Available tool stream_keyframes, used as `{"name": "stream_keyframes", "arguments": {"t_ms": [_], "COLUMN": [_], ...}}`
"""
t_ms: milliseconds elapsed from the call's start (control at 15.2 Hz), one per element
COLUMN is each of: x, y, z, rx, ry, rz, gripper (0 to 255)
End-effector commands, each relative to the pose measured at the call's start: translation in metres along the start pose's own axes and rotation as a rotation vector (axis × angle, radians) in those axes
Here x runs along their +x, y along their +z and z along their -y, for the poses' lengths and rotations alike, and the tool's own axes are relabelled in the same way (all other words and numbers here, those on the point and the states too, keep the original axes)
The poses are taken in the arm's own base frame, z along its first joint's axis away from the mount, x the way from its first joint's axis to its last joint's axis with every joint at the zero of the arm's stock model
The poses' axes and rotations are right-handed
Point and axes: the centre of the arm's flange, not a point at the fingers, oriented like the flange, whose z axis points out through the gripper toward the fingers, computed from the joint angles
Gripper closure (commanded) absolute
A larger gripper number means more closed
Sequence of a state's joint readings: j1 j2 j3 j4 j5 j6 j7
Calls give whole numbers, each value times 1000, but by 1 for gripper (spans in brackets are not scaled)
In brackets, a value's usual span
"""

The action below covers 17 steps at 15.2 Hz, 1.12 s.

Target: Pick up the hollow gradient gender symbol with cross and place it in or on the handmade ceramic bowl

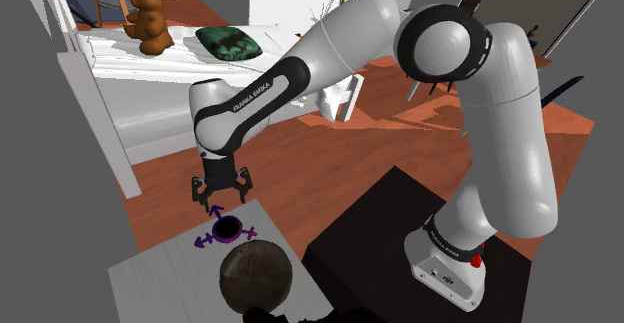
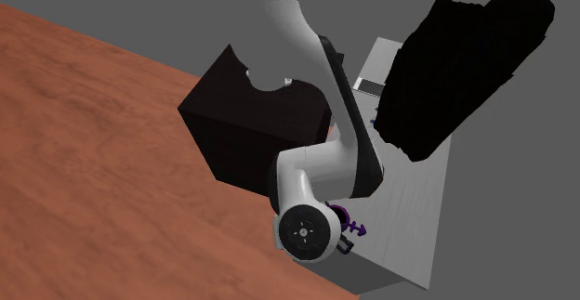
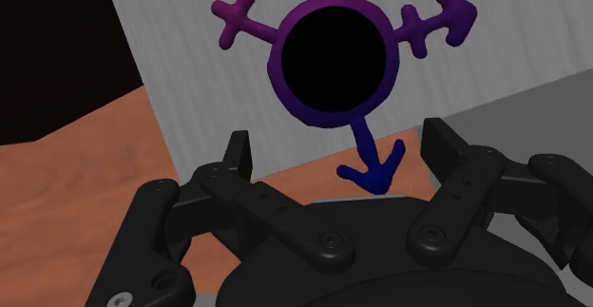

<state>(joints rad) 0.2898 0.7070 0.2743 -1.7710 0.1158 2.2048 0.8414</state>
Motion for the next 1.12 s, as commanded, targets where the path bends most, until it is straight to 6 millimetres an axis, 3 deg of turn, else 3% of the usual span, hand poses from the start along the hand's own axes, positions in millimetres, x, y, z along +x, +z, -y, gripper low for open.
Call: {"name": "stream_keyframes", "arguments": {"t_ms": [0,396,924,990,1056], "x": [2,2,2,2,2], "y": [11,46,45,45,45], "z": [4,4,4,4,4], "rx": [2,2,2,2,2], "ry": [6,6,6,6,6], "rz": [2,2,2,2,2], "gripper": [0,0,0,255,255]}}
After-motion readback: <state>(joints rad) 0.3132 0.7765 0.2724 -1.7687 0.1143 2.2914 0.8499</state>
